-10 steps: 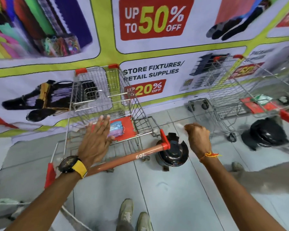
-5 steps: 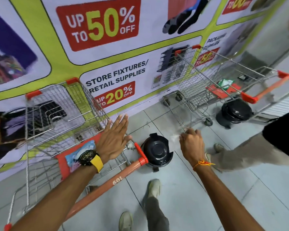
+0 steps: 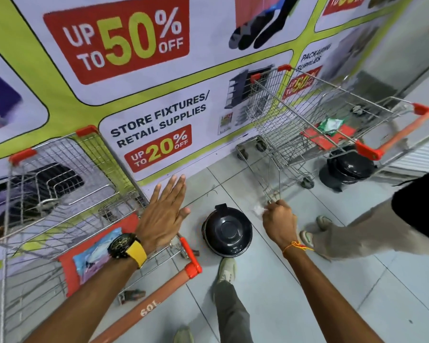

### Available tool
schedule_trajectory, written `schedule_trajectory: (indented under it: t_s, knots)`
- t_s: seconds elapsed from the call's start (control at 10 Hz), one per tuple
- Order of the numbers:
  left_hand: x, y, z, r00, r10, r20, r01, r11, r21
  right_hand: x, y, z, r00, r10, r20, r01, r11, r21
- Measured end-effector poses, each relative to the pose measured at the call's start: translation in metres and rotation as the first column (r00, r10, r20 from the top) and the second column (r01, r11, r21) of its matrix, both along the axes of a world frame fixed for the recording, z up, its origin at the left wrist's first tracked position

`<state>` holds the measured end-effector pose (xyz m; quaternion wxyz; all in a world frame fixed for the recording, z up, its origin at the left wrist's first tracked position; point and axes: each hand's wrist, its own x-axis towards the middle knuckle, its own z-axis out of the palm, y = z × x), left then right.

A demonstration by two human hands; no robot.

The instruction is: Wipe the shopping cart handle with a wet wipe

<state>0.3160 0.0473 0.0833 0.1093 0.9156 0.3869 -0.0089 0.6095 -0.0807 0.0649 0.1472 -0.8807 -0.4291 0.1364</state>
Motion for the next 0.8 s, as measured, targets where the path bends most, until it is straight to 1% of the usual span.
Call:
schedule_trajectory:
  t_s: [0.1,0.2,0.3,0.4,0.5,0.6,0.7,0.8]
  knots:
    - [0.007,0.007,-0.001,1.0,-0.001,0.01,0.001,1.0,-0.012,0.009,0.007,-0.012,0.993,0.015,-0.121,-0.019,0.999,-0.036]
    - [0.014,0.014,-0.003,1.0,0.004,0.006,-0.003,1.0,-0.021,0.013,0.013,-0.022,0.988,-0.002,-0.155,0.001,1.0,-0.002]
    - [0.019,0.022,-0.003,1.0,0.011,0.008,-0.01,0.999,-0.036,0.014,0.02,-0.031,0.992,-0.072,-0.106,0.076,0.997,0.031]
    - [0.024,0.027,-0.003,1.0,0.016,0.017,-0.015,1.0,-0.02,0.014,0.025,-0.042,0.986,-0.114,-0.118,0.122,0.991,0.058]
    - [0.028,0.031,-0.004,0.999,0.008,0.031,-0.008,1.0,-0.008,0.02,0.03,-0.061,0.98,-0.077,-0.185,0.084,0.996,0.032]
    - [0.03,0.033,-0.006,1.0,0.014,0.016,-0.014,1.0,-0.007,0.023,0.034,-0.078,0.971,0.029,-0.239,-0.073,0.982,-0.177]
    - [0.029,0.035,-0.012,1.0,0.0,0.008,0.0,1.0,0.003,0.022,0.032,-0.095,0.98,0.087,-0.178,-0.13,0.96,-0.247]
    - [0.03,0.034,-0.014,1.0,0.008,0.023,-0.007,1.0,-0.011,0.019,0.03,-0.101,0.982,0.097,-0.162,-0.129,0.971,-0.201]
